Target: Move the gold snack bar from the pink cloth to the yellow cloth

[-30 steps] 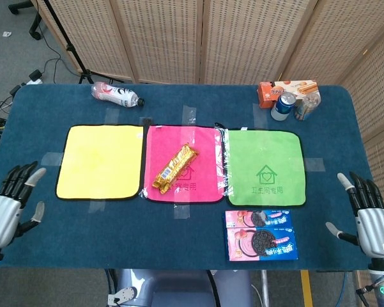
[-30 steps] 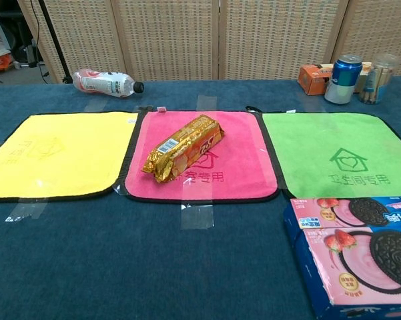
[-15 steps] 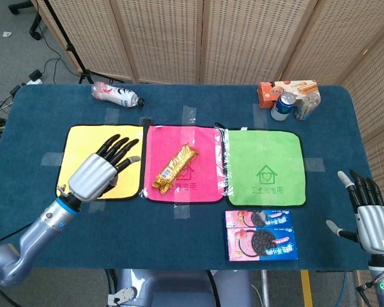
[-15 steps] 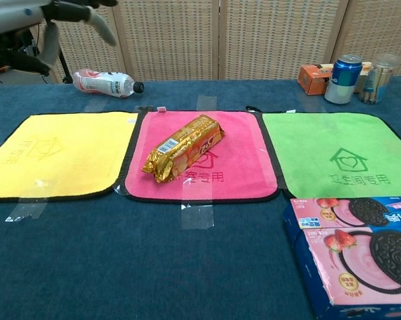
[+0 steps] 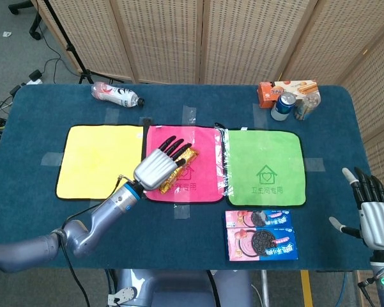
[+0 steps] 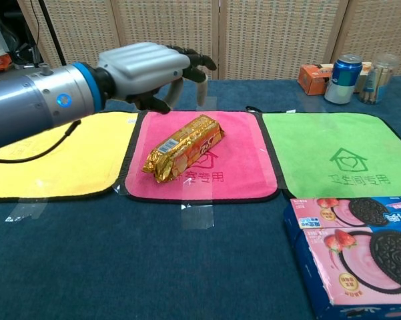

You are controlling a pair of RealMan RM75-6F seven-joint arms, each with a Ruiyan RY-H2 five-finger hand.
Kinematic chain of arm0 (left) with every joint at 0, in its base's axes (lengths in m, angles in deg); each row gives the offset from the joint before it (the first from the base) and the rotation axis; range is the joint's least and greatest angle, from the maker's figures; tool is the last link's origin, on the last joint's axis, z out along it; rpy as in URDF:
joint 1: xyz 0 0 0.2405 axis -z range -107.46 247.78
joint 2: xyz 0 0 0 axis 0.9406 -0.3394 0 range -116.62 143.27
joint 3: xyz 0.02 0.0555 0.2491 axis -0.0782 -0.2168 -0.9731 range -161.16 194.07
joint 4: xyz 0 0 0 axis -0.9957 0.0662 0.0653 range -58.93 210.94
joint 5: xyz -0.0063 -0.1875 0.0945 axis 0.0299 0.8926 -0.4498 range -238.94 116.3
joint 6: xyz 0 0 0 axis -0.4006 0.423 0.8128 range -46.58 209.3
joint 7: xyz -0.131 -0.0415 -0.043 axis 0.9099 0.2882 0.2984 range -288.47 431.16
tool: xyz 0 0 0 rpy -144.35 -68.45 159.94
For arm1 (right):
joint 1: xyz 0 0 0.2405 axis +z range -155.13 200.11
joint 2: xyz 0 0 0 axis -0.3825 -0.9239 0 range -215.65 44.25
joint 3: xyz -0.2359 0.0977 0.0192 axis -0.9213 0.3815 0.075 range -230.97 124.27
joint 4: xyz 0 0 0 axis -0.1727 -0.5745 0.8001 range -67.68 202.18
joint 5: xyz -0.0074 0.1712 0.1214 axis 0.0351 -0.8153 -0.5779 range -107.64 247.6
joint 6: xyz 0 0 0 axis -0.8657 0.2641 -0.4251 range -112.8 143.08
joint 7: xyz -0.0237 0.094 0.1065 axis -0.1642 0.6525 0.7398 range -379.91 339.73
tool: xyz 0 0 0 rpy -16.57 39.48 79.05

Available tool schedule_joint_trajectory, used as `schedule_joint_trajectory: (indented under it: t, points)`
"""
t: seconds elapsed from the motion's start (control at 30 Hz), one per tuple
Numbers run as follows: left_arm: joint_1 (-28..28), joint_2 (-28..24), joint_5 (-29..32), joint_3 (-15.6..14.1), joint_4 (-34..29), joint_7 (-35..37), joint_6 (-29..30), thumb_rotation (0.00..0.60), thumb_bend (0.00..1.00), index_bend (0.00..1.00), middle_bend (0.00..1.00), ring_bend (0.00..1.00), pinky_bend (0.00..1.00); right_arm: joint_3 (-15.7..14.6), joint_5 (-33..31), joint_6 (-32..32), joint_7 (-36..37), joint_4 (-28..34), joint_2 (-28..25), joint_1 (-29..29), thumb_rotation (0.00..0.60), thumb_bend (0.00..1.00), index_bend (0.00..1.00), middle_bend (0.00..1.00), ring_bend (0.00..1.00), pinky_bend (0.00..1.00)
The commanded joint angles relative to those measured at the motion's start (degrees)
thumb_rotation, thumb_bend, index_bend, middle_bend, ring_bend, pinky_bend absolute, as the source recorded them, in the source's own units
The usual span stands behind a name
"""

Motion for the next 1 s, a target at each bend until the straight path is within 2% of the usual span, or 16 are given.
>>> schedule_joint_trajectory:
  t: [0.03, 0.27, 0.67, 1.0]
  points:
    - [2.6, 3.8, 1.4, 0.0, 3.9, -0.3, -1.0, 0.600, 1.00, 0.42, 0.13, 0.07, 0.10, 0.4, -0.8, -0.4, 0.6, -0.2, -0.2, 0.1, 0.600, 0.00, 0.00, 0.00, 0.00, 0.00]
    - [6.4, 10.2, 4.3, -0.4, 11.7, 1.1, -3.2, 0.600, 1.00, 0.43, 0.14, 0.09, 0.10, 1.2, -2.7, -1.5, 1.5, -0.9, -0.3, 0.5, 0.600, 0.00, 0.00, 0.00, 0.00, 0.00]
    - [9.7, 16.5, 8.5, -1.6, 22.4, 2.9, -7.0, 0.600, 1.00, 0.45, 0.17, 0.11, 0.10, 2.1, -4.8, -2.1, 2.4, -1.5, -0.5, 0.4, 0.600, 0.00, 0.00, 0.00, 0.00, 0.00]
    - [9.9, 17.4, 10.8, -3.4, 26.6, 2.7, -9.3, 0.600, 1.00, 0.48, 0.21, 0.13, 0.10, 2.5, -6.0, -2.5, 2.5, -2.0, -0.4, 0.3, 0.600, 0.00, 0.00, 0.00, 0.00, 0.00]
